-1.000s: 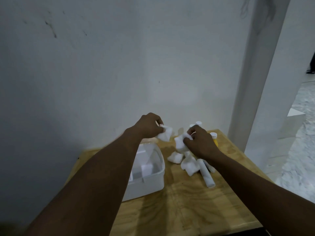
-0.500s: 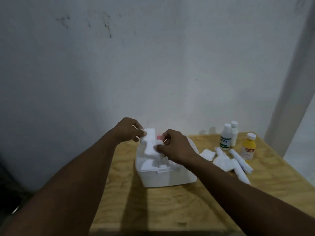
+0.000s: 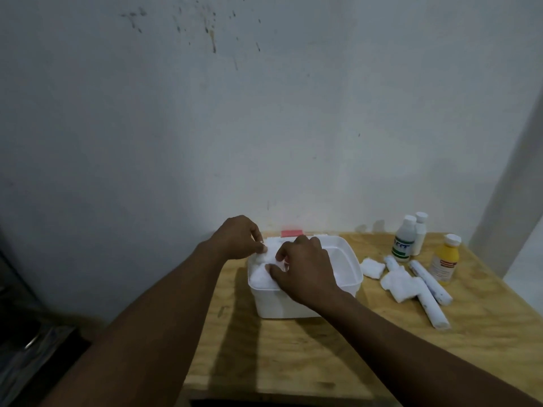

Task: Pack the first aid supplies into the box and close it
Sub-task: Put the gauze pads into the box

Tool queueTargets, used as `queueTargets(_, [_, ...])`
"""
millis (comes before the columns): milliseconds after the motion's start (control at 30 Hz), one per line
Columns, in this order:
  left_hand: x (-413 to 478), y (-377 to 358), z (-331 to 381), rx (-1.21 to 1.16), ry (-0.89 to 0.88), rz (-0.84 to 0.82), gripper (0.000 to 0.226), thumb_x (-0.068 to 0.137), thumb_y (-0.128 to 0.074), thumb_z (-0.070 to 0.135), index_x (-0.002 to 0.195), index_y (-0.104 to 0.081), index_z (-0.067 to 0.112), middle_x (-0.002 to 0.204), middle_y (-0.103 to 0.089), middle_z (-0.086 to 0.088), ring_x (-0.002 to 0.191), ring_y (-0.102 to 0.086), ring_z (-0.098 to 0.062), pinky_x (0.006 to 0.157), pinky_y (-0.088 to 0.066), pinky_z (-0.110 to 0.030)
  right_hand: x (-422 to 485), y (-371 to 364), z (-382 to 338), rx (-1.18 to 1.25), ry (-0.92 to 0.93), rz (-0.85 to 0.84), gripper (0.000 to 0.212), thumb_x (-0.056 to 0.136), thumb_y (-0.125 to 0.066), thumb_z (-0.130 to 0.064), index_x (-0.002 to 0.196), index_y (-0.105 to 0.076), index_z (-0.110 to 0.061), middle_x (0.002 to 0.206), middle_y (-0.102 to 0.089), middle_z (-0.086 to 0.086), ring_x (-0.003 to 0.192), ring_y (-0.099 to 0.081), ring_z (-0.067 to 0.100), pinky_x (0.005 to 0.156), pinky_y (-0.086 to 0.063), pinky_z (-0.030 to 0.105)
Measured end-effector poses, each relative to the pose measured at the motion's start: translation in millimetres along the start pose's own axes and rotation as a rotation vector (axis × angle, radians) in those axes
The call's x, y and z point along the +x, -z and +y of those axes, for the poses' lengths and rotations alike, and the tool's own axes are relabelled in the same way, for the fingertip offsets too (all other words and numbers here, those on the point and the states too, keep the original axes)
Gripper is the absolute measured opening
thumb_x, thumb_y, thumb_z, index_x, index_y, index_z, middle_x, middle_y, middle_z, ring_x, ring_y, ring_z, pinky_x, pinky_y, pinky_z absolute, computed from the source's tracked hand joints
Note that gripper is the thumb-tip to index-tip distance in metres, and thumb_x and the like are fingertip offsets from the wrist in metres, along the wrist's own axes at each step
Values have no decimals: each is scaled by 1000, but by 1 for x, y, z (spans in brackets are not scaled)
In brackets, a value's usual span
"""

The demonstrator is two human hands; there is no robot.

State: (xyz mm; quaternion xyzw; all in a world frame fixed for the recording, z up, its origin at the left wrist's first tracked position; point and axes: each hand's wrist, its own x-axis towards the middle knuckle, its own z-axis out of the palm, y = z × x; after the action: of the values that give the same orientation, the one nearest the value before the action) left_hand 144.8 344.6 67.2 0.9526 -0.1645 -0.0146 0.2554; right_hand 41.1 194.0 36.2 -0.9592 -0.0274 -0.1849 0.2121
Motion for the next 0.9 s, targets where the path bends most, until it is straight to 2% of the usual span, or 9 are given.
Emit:
queueTargets(67, [0, 0, -3, 4, -17, 21, 25, 79, -83, 34, 94, -77, 15, 98, -63, 4, 91, -59, -14, 66, -41, -22, -1, 1, 3, 33, 55, 79, 34, 87, -58, -50, 107, -66, -24, 110, -61, 0, 106, -51, 19, 87, -45, 35])
queueTargets(133, [-2, 0, -3, -32, -40, 67, 26, 82, -79, 31, 100, -74, 14, 97, -61, 4, 88, -56, -12, 62, -38, -19, -4, 4, 4, 86, 167, 123, 27, 87, -56, -44, 101, -65, -23, 101, -61, -2, 95, -51, 15, 81, -44, 32])
queueTargets(233, [-3, 1, -2, -82, -66, 100, 23, 82, -79, 29, 98, -74, 14, 91, -58, 7, 84, -54, -10, 61, -38, -18, -10, 7, 4, 48, 308, 24, 28, 88, -49, -38, 96, -71, -22, 93, -65, -3, 88, -52, 15, 75, -44, 33])
queueTargets(333, [-3, -5, -4, -39, -52, 8, 20, 78, -84, 28, 93, -76, 17, 97, -64, 5, 93, -58, -14, 68, -42, -23, -14, 2, 6, -62, 340, -40, 39, 87, -39, -40, 91, -74, -22, 88, -68, -2, 92, -54, 20, 72, -45, 39])
queueTargets(433, [-4, -14, -5, 6, -40, -27, 17, 81, -82, 27, 94, -78, 16, 100, -66, 4, 95, -59, -18, 76, -45, -25, -16, -1, 6, -70, 323, -43, 42, 86, -36, -40, 89, -74, -22, 85, -69, -3, 93, -54, 21, 71, -45, 40])
queueTargets(567, [-5, -11, -3, 21, -45, -17, 17, 82, -80, 28, 94, -78, 16, 100, -67, 4, 94, -58, -16, 71, -41, -23, -14, 10, 8, 14, 294, -33, 33, 88, -45, -39, 92, -74, -23, 94, -71, -4, 95, -55, 18, 81, -44, 40])
queueTargets(700, [0, -3, 15, 11, -86, 77, 11, 83, -76, 26, 92, -79, 19, 101, -69, 5, 99, -60, -14, 82, -41, -25, -8, 36, 27, 163, 222, 113, 23, 87, -52, -33, 88, -71, -22, 86, -70, -6, 86, -56, 14, 78, -46, 38])
queueTargets(800, [6, -8, 45, 11, -152, 102, 13, 85, -74, 24, 95, -78, 16, 99, -66, 4, 95, -57, -12, 80, -40, -24, -2, 60, 61, 172, 121, 207, 18, 84, -54, -30, 87, -69, -20, 82, -69, -5, 76, -59, 14, 73, -51, 37])
queueTargets(900, [15, -27, 83, 13, -200, 54, 13, 86, -73, 25, 95, -77, 17, 95, -60, 7, 97, -59, -13, 81, -43, -24, -4, 80, 105, 155, -64, 231, 12, 82, -60, -25, 89, -67, -18, 84, -69, -1, 78, -63, 16, 73, -53, 36])
